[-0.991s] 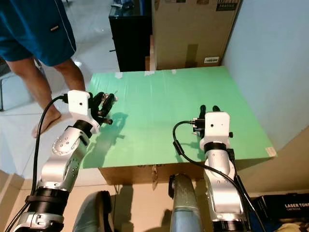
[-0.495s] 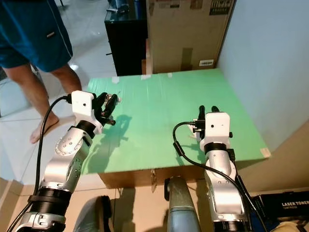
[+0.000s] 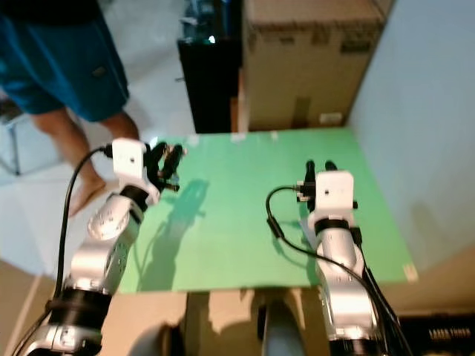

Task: Hang keys on a hook

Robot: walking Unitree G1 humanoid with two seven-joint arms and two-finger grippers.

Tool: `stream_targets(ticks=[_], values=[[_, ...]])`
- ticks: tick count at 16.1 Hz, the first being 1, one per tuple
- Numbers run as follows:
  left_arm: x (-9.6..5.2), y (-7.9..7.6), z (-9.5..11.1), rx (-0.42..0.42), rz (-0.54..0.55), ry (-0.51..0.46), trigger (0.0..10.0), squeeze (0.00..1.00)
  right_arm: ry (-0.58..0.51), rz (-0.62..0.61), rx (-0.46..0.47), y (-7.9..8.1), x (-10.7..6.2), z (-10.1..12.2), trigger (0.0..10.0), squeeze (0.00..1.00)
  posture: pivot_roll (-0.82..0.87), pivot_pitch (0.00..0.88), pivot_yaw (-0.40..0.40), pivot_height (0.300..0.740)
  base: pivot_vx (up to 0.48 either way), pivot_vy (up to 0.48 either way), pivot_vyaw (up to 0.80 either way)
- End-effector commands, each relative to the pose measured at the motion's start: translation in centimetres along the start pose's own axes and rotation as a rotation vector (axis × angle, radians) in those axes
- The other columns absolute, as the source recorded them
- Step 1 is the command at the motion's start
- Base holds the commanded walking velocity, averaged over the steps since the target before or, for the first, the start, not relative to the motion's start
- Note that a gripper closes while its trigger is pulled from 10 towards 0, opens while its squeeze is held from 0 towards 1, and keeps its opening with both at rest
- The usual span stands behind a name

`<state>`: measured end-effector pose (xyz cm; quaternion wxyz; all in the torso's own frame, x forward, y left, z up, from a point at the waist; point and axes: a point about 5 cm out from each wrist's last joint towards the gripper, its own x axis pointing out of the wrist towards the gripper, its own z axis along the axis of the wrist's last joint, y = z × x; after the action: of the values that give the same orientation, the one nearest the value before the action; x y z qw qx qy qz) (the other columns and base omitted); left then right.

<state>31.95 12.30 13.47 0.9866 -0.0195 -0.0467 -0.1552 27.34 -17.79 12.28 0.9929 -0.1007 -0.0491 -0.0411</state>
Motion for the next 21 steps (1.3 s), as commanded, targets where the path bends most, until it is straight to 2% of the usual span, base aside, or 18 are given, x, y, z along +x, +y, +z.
stream_targets(ticks=[1, 8, 12, 21], values=[[0.0, 0.1, -0.1, 0.017, 0.006, 0.004, 0.0, 0.0, 0.003, 0.004, 0.011, 0.1, 0.0, -0.1, 10.0, 0.0, -0.22, 0.038, 0.049, 0.74, 0.0, 0.0, 0.0], [0.0, -0.2, 0.2, 0.064, -0.022, -0.012, 0.0, 0.0, 0.032, 0.01, 0.033, 0.1, -0.3, -0.7, 10.0, 0.0, -0.23, 0.044, 0.056, 0.74, 0.0, 0.0, 0.0], [0.0, -0.4, 0.1, 0.061, -0.039, -0.01, 0.0, 0.0, 0.045, 0.004, 0.026, 0.2, -0.4, -1.1, 10.0, 0.0, -0.23, 0.044, 0.058, 0.74, 0.0, 0.0, 0.0], [0.2, -0.6, 0.0, 0.071, -0.059, 0.002, 0.0, 0.0, 0.047, 0.011, 0.022, 0.4, -0.4, -1.2, 10.0, 0.0, -0.23, 0.048, 0.061, 0.74, 0.0, 0.48, 0.0]])
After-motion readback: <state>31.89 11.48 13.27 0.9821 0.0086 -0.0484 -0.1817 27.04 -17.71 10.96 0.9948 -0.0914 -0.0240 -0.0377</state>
